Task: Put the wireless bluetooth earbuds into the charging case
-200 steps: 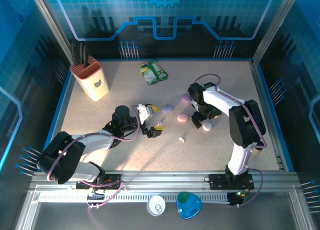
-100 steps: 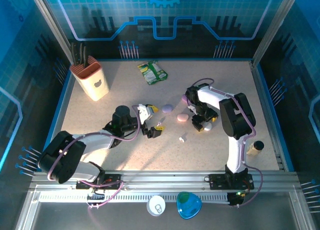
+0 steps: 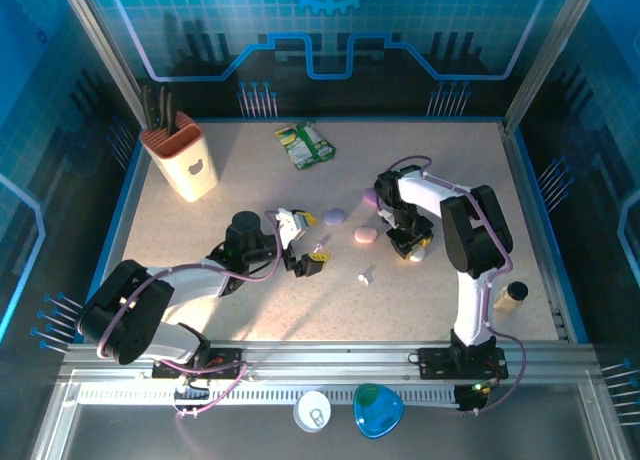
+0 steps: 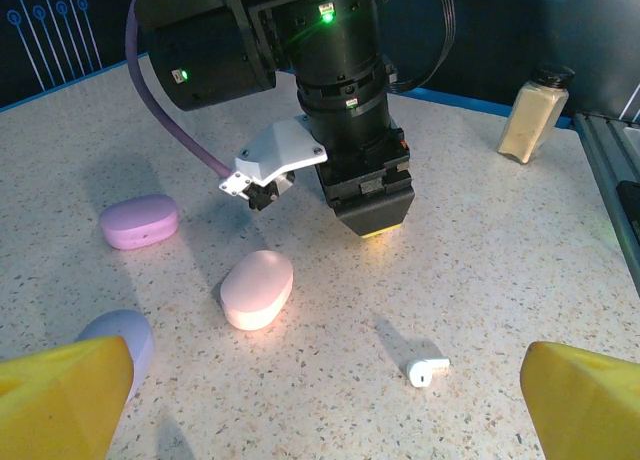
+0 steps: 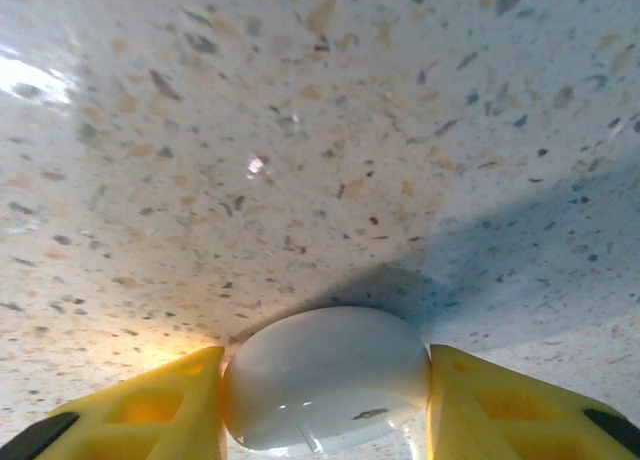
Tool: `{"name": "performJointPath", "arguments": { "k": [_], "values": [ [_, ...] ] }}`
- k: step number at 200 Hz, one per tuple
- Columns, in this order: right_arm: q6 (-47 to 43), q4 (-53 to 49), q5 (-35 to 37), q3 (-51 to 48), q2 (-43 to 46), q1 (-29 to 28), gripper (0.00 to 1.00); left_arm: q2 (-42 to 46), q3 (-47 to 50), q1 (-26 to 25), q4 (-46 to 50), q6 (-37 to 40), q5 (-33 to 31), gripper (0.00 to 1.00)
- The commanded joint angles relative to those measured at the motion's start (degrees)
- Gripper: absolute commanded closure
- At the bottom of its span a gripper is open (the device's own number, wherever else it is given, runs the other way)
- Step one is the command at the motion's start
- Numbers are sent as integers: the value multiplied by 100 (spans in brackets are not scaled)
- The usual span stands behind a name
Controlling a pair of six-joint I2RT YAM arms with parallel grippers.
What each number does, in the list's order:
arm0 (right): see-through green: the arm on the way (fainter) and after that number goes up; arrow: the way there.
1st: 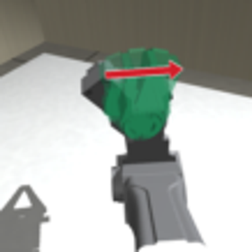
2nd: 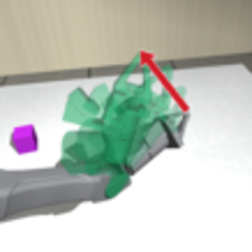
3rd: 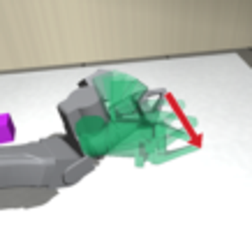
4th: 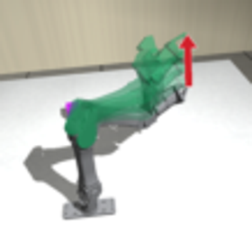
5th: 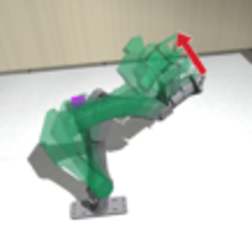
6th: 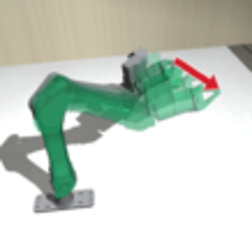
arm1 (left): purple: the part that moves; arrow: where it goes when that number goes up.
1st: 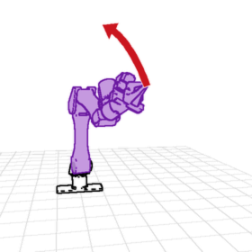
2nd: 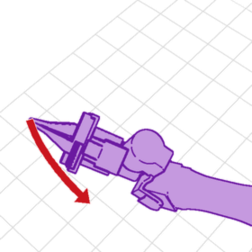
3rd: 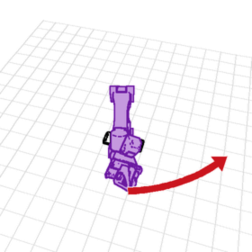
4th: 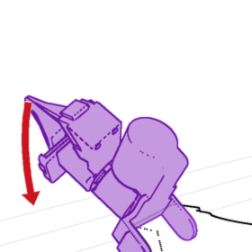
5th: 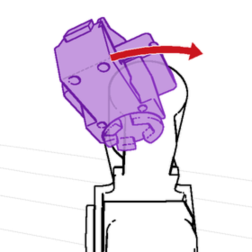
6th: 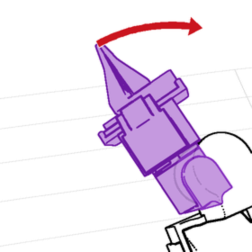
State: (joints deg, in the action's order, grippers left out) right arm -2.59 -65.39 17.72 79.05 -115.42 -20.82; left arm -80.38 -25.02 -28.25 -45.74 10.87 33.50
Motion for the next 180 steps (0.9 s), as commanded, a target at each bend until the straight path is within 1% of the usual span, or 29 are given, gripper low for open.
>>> {"name": "performJointPath", "arguments": {
  "k": [1,25,55,83,109,145,159,180],
  "values": [
    [95,238,-588,-92,553,82,54,-61,-76,-12,-162,-53,85,1],
    [262,736,-1243,-358,1177,86,54,-147,-87,-19,-563,-339,1,1],
    [923,1737,-2165,-907,1965,173,54,-447,-100,-101,-1446,-791,-229,1],
    [1930,2819,-2765,-1574,2668,237,53,-841,-159,-274,-2251,-1068,-506,1],
    [2917,3971,-3385,-2367,3434,374,53,-1181,-290,-465,-2653,-1136,-749,3],
    [4256,5346,-3923,-3422,4390,627,54,-1612,-468,-769,-3158,-1138,-1223,3],
    [4736,5868,-4176,-3766,4631,686,54,-1837,-544,-904,-3444,-1173,-1379,4],
    [5344,6406,-4333,-4128,4894,737,53,-2065,-760,-1106,-3459,-1168,-1622,8]
  ]
}}
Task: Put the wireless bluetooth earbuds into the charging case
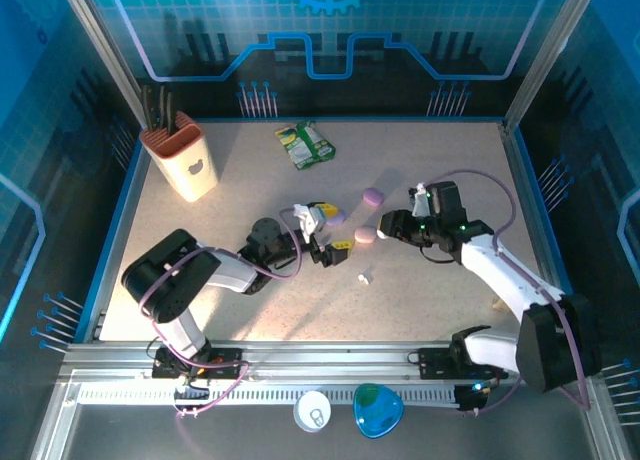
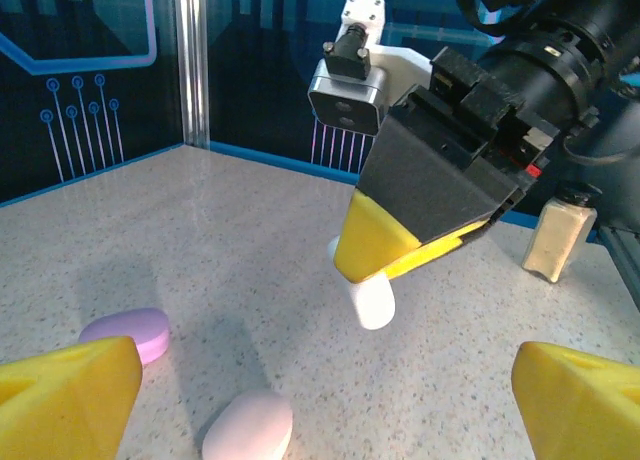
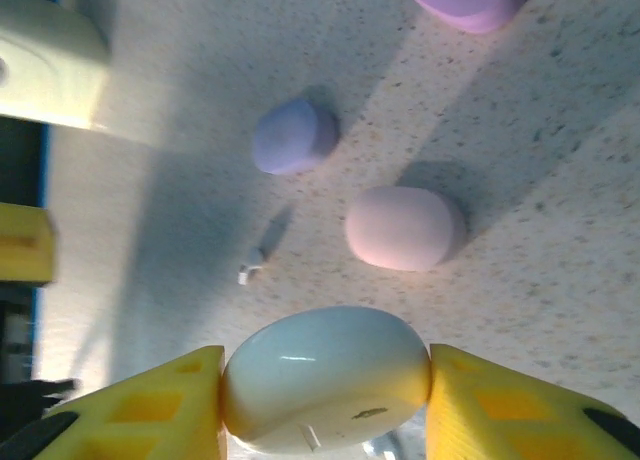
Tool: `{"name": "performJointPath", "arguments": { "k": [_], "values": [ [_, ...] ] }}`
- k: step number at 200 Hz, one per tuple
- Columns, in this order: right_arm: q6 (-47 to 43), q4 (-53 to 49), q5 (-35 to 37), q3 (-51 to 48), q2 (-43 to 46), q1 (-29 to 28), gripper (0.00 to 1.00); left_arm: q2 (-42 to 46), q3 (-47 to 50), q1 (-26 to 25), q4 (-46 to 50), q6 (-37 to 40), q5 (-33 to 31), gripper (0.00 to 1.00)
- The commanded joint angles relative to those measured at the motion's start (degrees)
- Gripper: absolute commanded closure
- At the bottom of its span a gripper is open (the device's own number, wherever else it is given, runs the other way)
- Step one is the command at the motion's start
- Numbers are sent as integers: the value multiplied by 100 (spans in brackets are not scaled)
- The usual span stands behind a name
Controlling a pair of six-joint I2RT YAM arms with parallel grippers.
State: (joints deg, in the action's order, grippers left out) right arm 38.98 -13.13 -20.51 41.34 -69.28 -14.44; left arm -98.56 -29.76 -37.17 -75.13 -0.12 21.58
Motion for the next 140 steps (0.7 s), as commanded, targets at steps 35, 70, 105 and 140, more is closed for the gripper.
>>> {"name": "performJointPath", "arguments": {
  "k": [35,70,105,140],
  "values": [
    [2159,2273,-399,-979,683,94,55,-568,-621,-476,-513,-90,-687,14],
    [2677,2826,-539,-1197,799,87,55,-832,-906,-611,-520,-75,-661,20],
    [2842,3155,-623,-1223,819,46,55,-1058,-1174,-704,-522,-98,-773,30],
    [2942,3303,-699,-1234,828,-22,55,-1213,-1338,-745,-520,-146,-904,40]
  ]
}}
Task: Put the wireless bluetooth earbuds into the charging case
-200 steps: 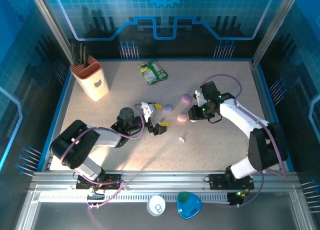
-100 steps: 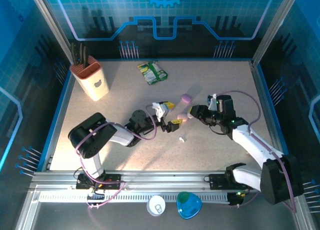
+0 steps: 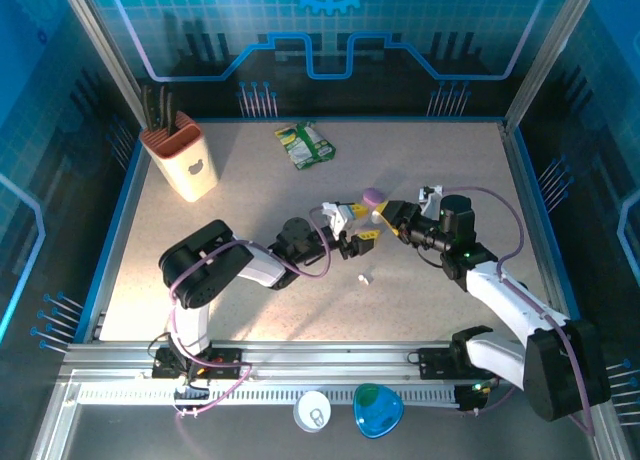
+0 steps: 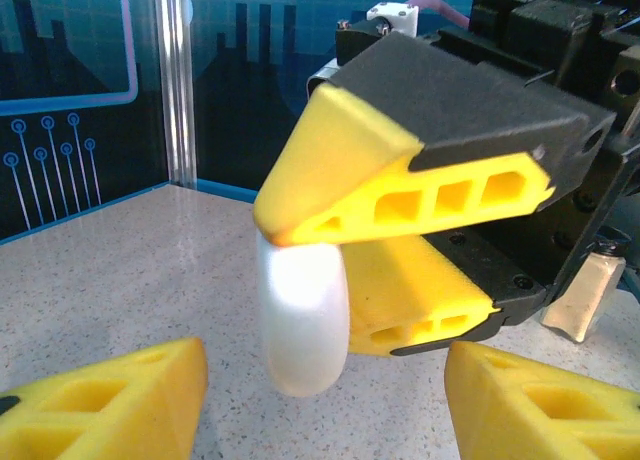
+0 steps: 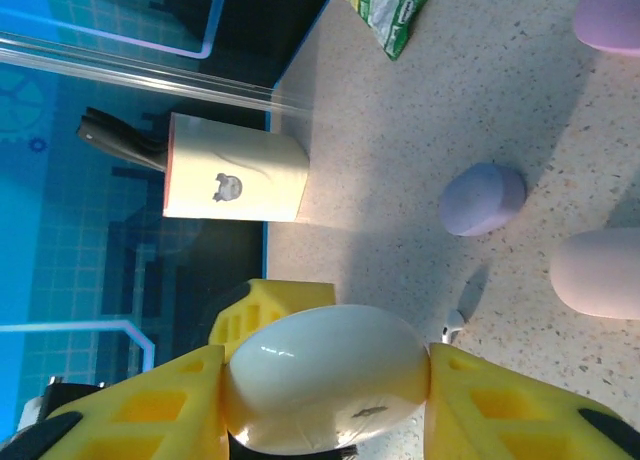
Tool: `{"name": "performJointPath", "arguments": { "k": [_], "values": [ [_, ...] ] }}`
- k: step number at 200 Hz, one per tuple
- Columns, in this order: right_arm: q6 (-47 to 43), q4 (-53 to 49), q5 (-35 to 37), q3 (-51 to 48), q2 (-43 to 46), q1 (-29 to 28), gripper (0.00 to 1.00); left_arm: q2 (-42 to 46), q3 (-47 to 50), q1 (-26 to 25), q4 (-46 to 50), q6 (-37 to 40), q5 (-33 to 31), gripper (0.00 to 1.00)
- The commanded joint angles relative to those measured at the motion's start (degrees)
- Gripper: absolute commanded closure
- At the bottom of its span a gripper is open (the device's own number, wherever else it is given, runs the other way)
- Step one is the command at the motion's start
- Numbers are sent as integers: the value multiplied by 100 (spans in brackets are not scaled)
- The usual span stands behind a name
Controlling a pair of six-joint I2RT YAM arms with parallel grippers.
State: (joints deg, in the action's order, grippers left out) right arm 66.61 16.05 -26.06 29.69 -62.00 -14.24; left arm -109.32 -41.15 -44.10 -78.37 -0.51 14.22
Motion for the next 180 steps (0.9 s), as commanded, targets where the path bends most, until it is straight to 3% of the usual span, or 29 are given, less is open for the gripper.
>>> {"name": "performJointPath", "arguments": {
  "k": [1,26,76,102,112,124,148,180],
  "values": [
    [187,387,-149,-69,100,-43,55,-140,-200,-54,-197,-107,-170,41],
    [242,433,-169,-81,109,-94,55,-192,-275,-48,-203,-133,-218,54],
    [291,522,-256,-113,-8,-176,55,-239,-340,-56,-196,-186,-193,66],
    [266,513,-268,-105,-33,-179,54,-222,-309,-60,-194,-185,-176,80],
    [203,453,-236,-86,-10,-160,52,-198,-267,-52,-196,-193,-174,84],
    [34,326,-212,-47,50,-137,42,-146,-208,-52,-193,-178,-128,85],
    [-767,-414,-63,138,321,-29,27,14,12,-14,-144,-25,45,87],
    [-3310,-2017,-18,735,707,10,23,432,484,279,150,136,990,86]
  ]
}}
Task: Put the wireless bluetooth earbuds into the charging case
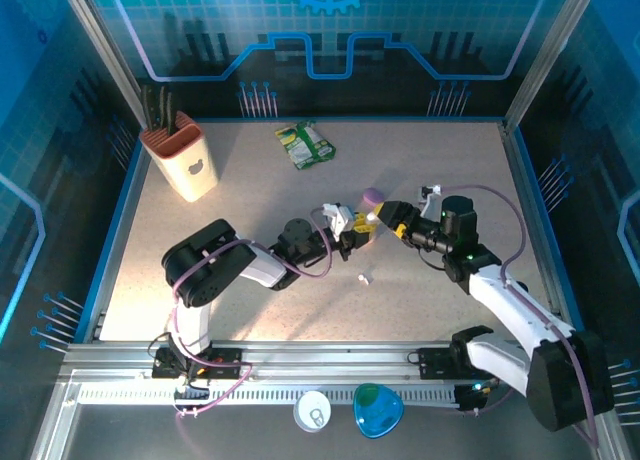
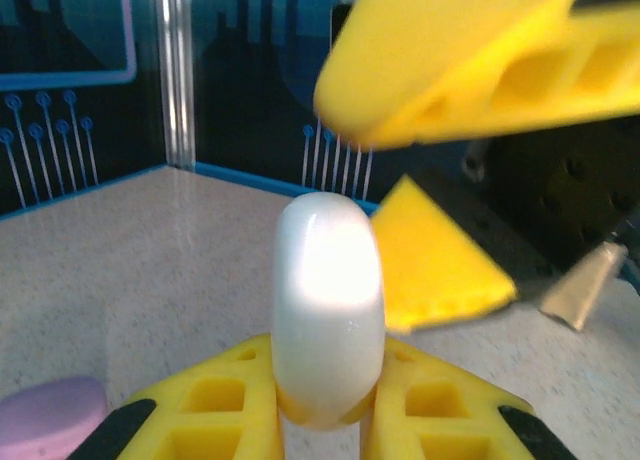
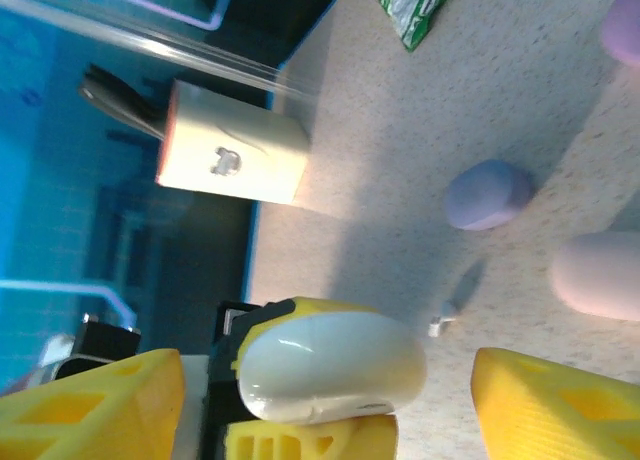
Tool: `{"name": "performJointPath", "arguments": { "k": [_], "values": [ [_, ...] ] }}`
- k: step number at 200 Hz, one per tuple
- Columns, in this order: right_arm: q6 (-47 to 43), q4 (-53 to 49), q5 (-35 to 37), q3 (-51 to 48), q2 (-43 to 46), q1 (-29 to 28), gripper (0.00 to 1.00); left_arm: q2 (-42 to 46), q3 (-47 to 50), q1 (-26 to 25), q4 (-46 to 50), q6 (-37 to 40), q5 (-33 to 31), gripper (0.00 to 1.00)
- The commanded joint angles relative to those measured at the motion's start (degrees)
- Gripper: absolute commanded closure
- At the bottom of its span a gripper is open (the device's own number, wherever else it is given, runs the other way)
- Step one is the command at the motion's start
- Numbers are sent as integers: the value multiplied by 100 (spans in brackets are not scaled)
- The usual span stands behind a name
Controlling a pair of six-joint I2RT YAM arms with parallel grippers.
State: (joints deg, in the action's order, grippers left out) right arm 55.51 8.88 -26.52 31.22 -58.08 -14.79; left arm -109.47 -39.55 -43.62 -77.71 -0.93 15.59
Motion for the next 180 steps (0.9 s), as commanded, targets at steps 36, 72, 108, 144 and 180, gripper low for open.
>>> {"name": "performJointPath", "arguments": {
  "k": [36,72,108,144,180],
  "values": [
    [-4961,-3058,-198,1424,424,-194,23,1129,797,724,652,168,2353,86],
    [-7147,-4150,594,2069,128,-1355,28,1861,851,983,1801,347,3428,83],
    [-8032,-4634,623,2714,-595,-2200,36,2577,595,1007,3625,979,3984,83],
    [-8217,-4650,457,3045,-1146,-2371,57,2924,593,1007,4080,1256,4000,83],
    [-8231,-4633,311,3132,-1220,-2371,88,2993,639,1010,3903,1136,3935,82]
  ]
}}
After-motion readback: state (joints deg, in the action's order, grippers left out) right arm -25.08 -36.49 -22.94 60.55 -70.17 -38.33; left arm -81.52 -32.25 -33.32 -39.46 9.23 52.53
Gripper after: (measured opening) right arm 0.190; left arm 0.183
